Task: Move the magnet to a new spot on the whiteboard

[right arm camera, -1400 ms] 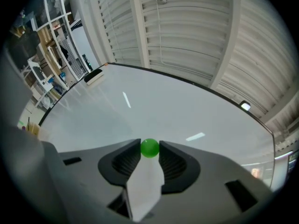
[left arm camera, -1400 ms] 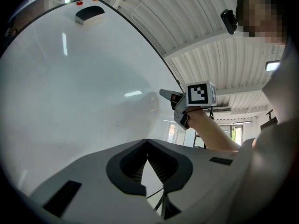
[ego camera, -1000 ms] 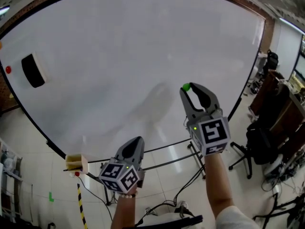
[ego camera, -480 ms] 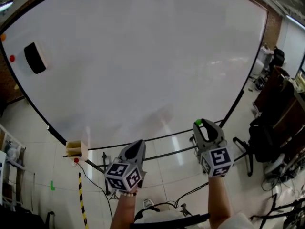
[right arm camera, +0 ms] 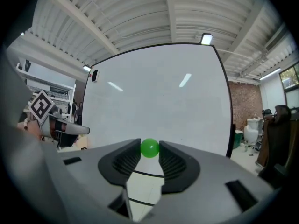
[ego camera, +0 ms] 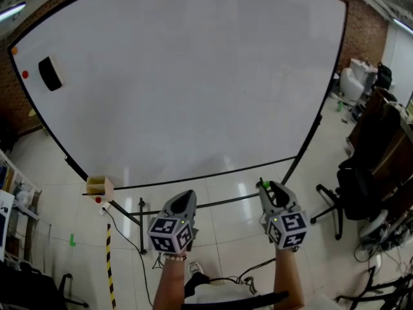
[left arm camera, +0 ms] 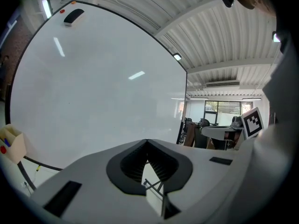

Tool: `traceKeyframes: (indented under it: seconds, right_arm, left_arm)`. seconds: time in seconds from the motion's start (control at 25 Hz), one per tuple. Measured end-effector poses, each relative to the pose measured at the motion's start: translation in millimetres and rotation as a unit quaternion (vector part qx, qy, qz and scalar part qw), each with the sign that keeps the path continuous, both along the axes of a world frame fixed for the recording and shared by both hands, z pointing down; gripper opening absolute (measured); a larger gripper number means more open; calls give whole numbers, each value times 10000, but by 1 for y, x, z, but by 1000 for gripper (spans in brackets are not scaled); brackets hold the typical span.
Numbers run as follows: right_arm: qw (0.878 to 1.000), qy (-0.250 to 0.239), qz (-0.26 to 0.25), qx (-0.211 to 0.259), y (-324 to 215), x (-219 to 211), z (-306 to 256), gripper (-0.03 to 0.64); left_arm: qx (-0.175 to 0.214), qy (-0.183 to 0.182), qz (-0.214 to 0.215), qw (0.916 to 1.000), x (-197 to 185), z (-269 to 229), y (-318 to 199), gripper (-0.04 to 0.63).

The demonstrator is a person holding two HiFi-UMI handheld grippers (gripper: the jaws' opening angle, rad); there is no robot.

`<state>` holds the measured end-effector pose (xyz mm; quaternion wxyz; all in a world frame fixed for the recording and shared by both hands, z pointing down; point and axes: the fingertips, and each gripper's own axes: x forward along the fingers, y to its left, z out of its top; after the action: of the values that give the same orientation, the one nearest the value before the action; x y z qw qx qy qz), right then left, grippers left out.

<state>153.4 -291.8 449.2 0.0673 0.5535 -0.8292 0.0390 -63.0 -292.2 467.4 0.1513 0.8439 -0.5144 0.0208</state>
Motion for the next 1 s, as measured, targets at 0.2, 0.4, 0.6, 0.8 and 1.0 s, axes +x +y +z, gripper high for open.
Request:
traceKeyframes:
  seconds: [0.2, 0.4, 0.6, 0.8, 1.0]
  right_arm:
    - [9997, -87, -172, -142, 19, 20, 10, 126]
    - [9994, -135, -265, -149, 39, 38, 7, 126]
    - [9994, -150, -312, -87, 57, 51, 2, 126]
    - [9994, -153, -299, -64, 69, 63, -2, 126]
    - [9995, -177, -253, -58, 74, 73, -1, 126]
  left_arm:
    - [15, -32, -110, 9999, 27, 2, 21, -9]
    - [23, -50, -54, 10000, 56, 1, 44, -9]
    - [128, -97, -36, 9999, 74, -7, 61, -8]
    - [126, -90, -11, 9999, 87, -9, 68, -8]
    - [80, 8, -76, 9999, 93, -9, 71, -8]
